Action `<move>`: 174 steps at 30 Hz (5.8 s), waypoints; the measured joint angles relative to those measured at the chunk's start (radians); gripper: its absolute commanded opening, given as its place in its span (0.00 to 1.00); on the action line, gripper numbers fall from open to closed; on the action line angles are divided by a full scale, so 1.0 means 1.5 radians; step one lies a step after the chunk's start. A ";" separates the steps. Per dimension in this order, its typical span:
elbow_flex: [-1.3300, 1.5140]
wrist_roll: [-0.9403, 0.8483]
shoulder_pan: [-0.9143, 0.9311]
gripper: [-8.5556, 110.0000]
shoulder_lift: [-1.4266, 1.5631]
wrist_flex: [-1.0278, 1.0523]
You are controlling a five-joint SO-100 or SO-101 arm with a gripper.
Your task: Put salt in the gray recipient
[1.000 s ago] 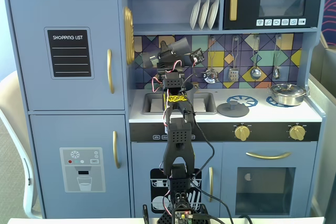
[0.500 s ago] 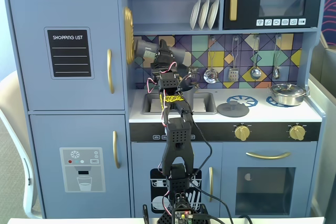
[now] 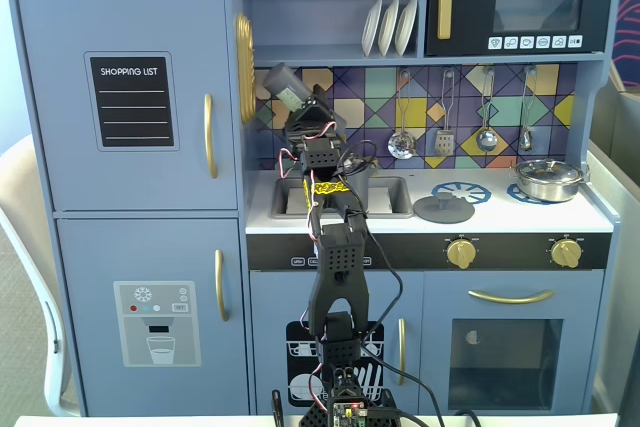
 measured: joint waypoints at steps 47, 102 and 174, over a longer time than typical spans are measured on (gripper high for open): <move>-0.036 0.104 0.022 0.07 -0.010 0.092; -0.072 -0.748 0.240 0.07 0.066 0.226; 0.107 -1.644 0.650 0.07 -0.188 -0.191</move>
